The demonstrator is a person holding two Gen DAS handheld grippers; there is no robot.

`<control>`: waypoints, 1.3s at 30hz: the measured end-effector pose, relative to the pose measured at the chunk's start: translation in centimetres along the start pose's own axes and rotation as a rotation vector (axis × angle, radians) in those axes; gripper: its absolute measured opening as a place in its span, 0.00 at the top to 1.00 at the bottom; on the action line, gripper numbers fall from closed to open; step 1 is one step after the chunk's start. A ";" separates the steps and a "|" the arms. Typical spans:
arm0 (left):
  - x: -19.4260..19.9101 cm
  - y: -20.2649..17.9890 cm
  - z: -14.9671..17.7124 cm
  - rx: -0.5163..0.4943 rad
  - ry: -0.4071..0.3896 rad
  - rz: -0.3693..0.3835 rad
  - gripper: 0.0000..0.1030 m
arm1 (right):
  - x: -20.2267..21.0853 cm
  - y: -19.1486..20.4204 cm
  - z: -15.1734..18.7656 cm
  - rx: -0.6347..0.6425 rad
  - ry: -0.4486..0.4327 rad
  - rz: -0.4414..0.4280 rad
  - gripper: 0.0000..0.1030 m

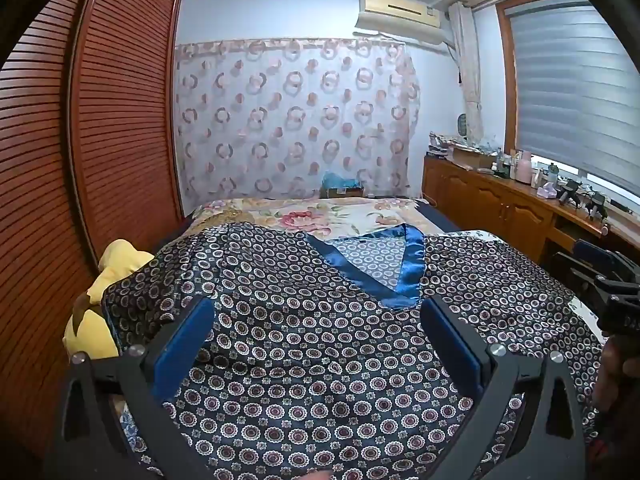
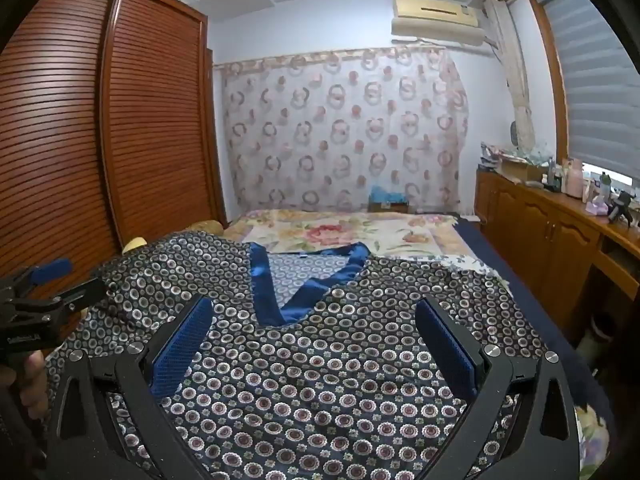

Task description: Fold small clothes

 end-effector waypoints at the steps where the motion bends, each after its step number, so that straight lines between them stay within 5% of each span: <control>1: -0.1 0.1 0.0 -0.001 -0.001 0.008 0.00 | 0.0 0.0 0.0 -0.001 0.001 0.002 0.00; 39: 0.2 -0.1 0.1 -0.014 -0.030 -0.022 0.00 | 0.2 -0.6 -0.2 -0.011 0.003 0.000 0.00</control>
Point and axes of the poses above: each gripper's, at about its wrist camera, not at the fingertips, and x roughly against the way its jaws point, y to its left, z to its underside, the point moved 3 cm from there along -x, roughly the way its jaws point, and after that the axes turned 7 degrees about z, right-handed, at the moved point
